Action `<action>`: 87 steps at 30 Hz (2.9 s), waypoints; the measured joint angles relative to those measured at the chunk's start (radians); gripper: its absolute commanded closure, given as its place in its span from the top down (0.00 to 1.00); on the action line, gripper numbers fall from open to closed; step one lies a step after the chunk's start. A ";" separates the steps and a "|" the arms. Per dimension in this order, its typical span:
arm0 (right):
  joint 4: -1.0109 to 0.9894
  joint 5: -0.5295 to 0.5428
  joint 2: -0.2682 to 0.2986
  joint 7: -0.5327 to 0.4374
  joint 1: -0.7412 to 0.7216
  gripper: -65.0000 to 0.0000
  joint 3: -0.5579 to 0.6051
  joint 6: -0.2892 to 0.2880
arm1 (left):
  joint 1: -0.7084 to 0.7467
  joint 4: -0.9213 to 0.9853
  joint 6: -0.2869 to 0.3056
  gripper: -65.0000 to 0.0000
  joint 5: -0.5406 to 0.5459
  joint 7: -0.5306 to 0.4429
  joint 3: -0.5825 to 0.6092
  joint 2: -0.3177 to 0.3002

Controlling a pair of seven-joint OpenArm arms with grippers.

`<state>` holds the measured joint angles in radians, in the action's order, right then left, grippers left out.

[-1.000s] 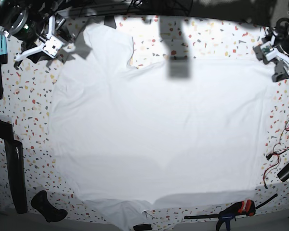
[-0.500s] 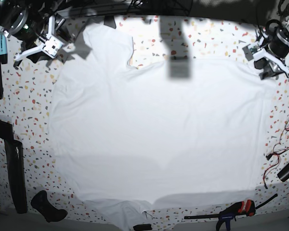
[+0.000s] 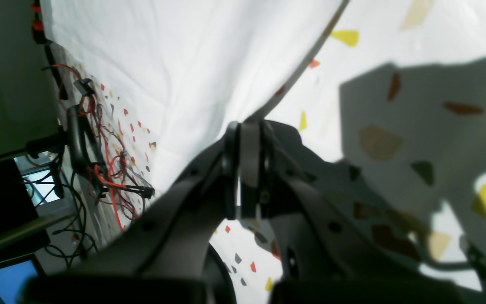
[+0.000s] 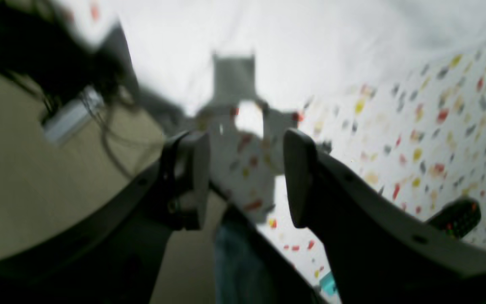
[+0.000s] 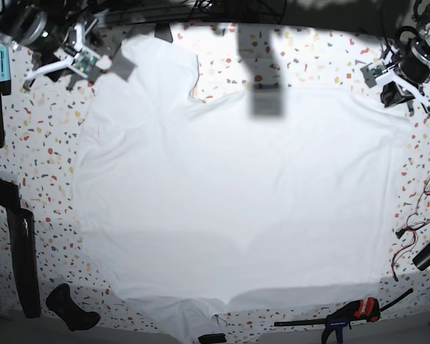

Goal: Fold the T-shirt properly
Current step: 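Lower both grippers toward the shirt's shoulder corners, then grasp the shirt's shoulder edges with both grippers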

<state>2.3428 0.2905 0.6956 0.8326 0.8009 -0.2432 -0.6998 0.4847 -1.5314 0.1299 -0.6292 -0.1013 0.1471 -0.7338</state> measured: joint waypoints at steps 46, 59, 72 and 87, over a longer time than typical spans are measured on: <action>-0.268 -0.446 0.000 -0.253 -0.174 0.35 0.512 0.060 | 0.000 0.000 0.000 0.00 0.000 0.000 0.000 0.003; -0.305 -0.474 0.000 -0.265 -0.175 0.00 0.512 0.146 | 0.000 0.000 -0.012 0.00 0.000 0.000 0.000 0.005; -0.272 -0.472 0.000 -0.264 -0.288 0.00 0.512 0.221 | 0.000 0.000 -0.105 0.00 -0.002 -0.128 0.000 0.005; -0.296 -0.381 -0.225 -0.256 -0.636 0.00 0.513 0.240 | -0.125 0.000 -0.106 0.00 0.163 -0.076 0.000 0.123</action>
<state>2.0468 -0.0910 0.4706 0.5770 0.1650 0.2695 -0.4595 0.3595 -1.5314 0.0238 -0.4660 -0.1776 0.1467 -0.6109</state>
